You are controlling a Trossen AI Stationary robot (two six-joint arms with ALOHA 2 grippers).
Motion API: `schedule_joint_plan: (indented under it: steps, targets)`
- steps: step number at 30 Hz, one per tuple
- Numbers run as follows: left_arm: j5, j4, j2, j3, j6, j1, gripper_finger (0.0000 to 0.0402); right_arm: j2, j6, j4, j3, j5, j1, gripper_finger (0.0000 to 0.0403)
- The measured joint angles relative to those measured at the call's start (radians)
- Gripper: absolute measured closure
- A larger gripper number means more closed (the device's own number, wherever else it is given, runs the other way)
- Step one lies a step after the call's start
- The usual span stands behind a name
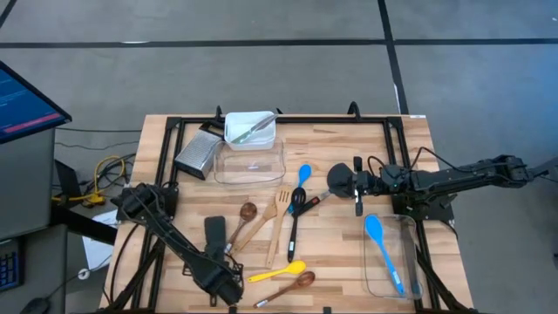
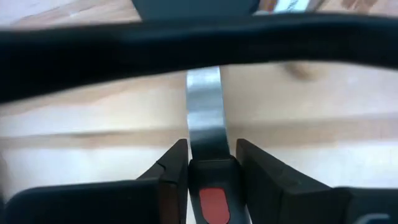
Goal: Pick & Place Kitchen Items
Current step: Put the left solid turner spatula into the top transparent bin
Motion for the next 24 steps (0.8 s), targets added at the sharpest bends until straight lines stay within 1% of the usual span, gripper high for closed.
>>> schedule_joint_plan:
  steps: [6, 14, 19, 21, 24]
  targets:
    - [-0.007, -0.048, -0.047, 0.001, -0.002, -0.025, 0.0324, 0.000, 0.000, 0.001, 0.000, 0.000, 0.000, 0.0403]
    - [-0.009, -0.160, -0.095, 0.003, -0.006, -0.068, 0.0325, 0.000, 0.000, 0.003, 0.000, 0.000, 0.000, 0.0403]
    - [-0.017, -0.180, -0.132, 0.003, -0.003, -0.097, 0.0325, 0.000, 0.000, 0.004, 0.000, 0.000, 0.000, 0.0403]
    - [-0.055, -0.179, -0.151, 0.003, 0.009, -0.108, 0.0325, 0.000, 0.000, 0.006, 0.000, 0.000, 0.000, 0.0403]
    - [-0.144, -0.171, -0.196, 0.003, 0.035, -0.118, 0.0325, 0.000, 0.000, 0.013, 0.000, 0.000, 0.000, 0.0403]
